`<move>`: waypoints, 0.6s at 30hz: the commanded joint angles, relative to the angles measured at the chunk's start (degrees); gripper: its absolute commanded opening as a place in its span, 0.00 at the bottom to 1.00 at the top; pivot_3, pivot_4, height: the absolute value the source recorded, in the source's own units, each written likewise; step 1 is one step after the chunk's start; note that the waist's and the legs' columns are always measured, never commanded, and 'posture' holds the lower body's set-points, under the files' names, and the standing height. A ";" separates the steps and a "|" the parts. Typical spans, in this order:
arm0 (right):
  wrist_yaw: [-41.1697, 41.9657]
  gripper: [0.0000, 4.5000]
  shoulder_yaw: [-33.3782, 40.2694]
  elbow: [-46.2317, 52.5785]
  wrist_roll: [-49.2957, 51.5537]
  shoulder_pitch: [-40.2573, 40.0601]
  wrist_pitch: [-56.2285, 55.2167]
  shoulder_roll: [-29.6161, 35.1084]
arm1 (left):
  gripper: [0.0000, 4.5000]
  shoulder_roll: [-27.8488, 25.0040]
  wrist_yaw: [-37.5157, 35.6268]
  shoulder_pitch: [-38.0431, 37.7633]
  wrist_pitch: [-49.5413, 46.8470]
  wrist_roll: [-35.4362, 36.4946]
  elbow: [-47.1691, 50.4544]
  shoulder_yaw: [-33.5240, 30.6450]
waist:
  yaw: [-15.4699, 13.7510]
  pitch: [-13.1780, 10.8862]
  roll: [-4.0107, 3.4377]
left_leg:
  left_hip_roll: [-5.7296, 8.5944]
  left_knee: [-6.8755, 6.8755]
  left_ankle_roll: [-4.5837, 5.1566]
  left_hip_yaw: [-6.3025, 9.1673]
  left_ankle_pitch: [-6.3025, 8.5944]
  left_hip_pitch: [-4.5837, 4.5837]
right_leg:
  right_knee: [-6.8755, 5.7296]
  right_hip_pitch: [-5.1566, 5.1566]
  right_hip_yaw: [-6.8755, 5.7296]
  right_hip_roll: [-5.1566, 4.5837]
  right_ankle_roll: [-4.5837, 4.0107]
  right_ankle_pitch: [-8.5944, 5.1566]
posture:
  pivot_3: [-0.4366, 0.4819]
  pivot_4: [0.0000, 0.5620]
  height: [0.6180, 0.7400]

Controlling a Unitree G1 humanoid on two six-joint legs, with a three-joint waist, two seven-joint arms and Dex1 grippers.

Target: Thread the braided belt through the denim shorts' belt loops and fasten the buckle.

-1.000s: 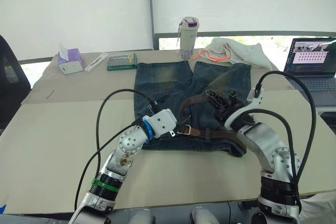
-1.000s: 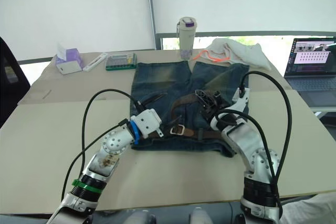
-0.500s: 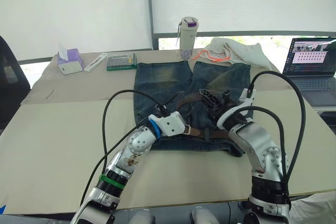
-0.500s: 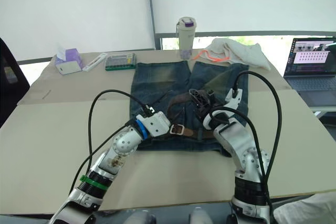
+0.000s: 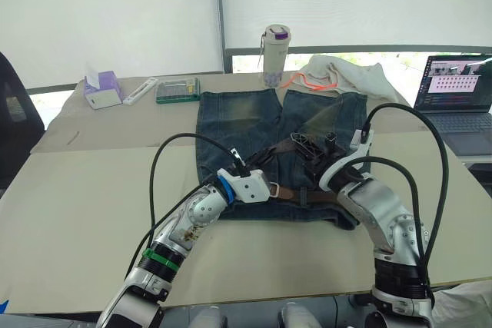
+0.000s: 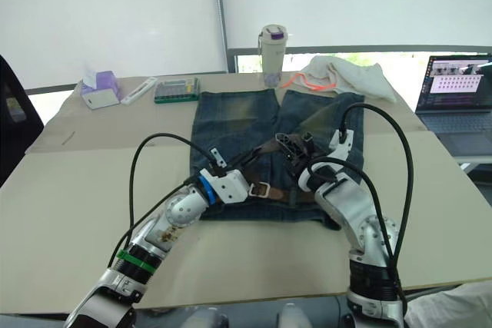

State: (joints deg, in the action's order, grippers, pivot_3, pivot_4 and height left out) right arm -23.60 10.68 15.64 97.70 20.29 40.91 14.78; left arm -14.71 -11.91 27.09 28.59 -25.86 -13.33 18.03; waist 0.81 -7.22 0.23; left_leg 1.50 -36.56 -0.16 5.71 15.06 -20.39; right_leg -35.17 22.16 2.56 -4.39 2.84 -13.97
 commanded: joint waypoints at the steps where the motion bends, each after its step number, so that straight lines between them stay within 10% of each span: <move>1: 13.16 0.41 -2.40 5.22 -10.45 -0.88 3.82 8.30 | 0.00 0.06 -0.70 -1.11 -2.89 4.41 1.30 -2.78 | -0.02 -0.01 -0.01 | 0.01 0.00 0.00 0.00 0.00 -0.02 | 0.02 0.00 0.00 0.00 0.00 0.00 | 0.48 0.27 1.00; 6: 38.26 0.79 -15.40 9.86 -45.56 -6.21 -6.41 27.74 | 0.00 1.81 -6.03 -4.51 -11.76 14.92 3.70 -6.20 | -0.03 -0.02 0.01 | 0.02 0.00 0.00 0.01 0.00 -0.02 | 0.08 0.00 -0.07 -0.01 0.28 -0.17 | 0.48 0.27 1.00; 10: 51.17 0.79 -24.79 8.28 -66.09 -10.02 -17.85 35.97 | 0.00 1.02 -9.94 -5.11 -15.22 18.39 4.61 -7.23 | 0.00 -0.11 0.16 | 0.00 -0.02 -0.02 0.02 -0.01 0.00 | 0.07 -0.01 -0.13 0.01 0.48 -0.29 | 0.48 0.27 1.00; 18: 52.49 0.79 -30.33 3.40 -86.55 -9.62 -26.55 30.42 | 0.00 -0.18 -10.04 -5.28 -15.81 17.97 5.02 -7.86 | -0.14 -0.21 0.32 | 0.00 -0.02 -0.11 0.03 -0.05 0.04 | 0.07 -0.02 -0.10 -0.01 0.40 -0.23 | 0.48 0.27 1.00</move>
State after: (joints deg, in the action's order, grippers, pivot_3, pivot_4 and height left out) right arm 29.69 -19.86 19.69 15.73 9.42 17.78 46.05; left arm -14.62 -22.39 21.57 12.32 -8.32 -10.77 11.12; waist 0.67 -7.43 0.55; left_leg 1.50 -36.58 -0.28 5.74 15.00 -20.35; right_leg -35.09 22.12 2.46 -4.41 3.23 -14.19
